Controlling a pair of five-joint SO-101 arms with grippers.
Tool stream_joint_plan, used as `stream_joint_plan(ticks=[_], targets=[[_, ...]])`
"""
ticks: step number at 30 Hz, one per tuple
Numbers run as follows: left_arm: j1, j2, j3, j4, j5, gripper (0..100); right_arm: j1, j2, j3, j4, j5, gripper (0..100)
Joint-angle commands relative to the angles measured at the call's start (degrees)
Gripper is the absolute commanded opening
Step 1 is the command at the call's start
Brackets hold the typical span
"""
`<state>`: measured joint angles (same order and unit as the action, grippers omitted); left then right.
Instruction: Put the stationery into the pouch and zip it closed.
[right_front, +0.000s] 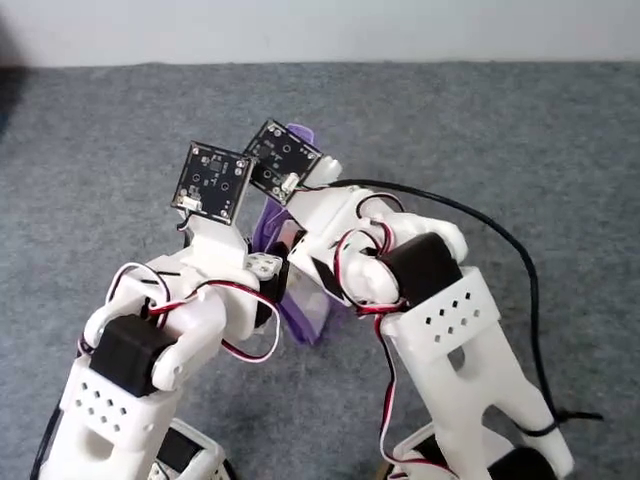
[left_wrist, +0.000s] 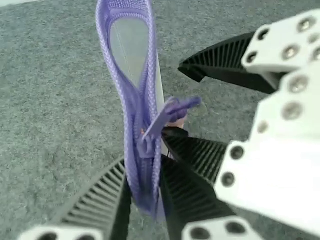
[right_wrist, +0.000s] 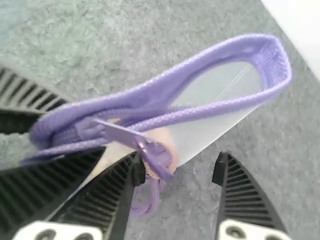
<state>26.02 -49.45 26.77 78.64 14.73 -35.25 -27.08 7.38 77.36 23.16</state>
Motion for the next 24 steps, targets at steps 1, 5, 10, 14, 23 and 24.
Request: stream_joint_plan(ticks=[1, 5, 10, 14, 23, 24], targets=[[0.3, -1.3, -1.0, -0.6, -0.2, 1, -0.2, -0.2, 3.1, -2.8, 0.8, 22.3], [0.3, -1.3, -0.9, -0.6, -0.2, 1, 1.5, -0.2, 4.4, -6.9, 1.0, 22.3], [0.4, -1.3, -0.7, -0.6, -0.2, 1, 1.5, -0.4, 4.0, -7.3, 5.6, 19.3], [0.4, -1.3, -0.7, -0.6, -0.2, 1, 1.2, -2.8, 4.0, -7.3, 7.5, 9.5], [0.6, -1.1, -0.6, -1.2, -0.3, 1, 1.5, -10.3, 4.0, -7.3, 13.2, 0.9], [0.6, -1.1, -0.6, -1.5, -0.3, 1, 1.5, -10.8, 4.0, -7.3, 14.2, 1.1]])
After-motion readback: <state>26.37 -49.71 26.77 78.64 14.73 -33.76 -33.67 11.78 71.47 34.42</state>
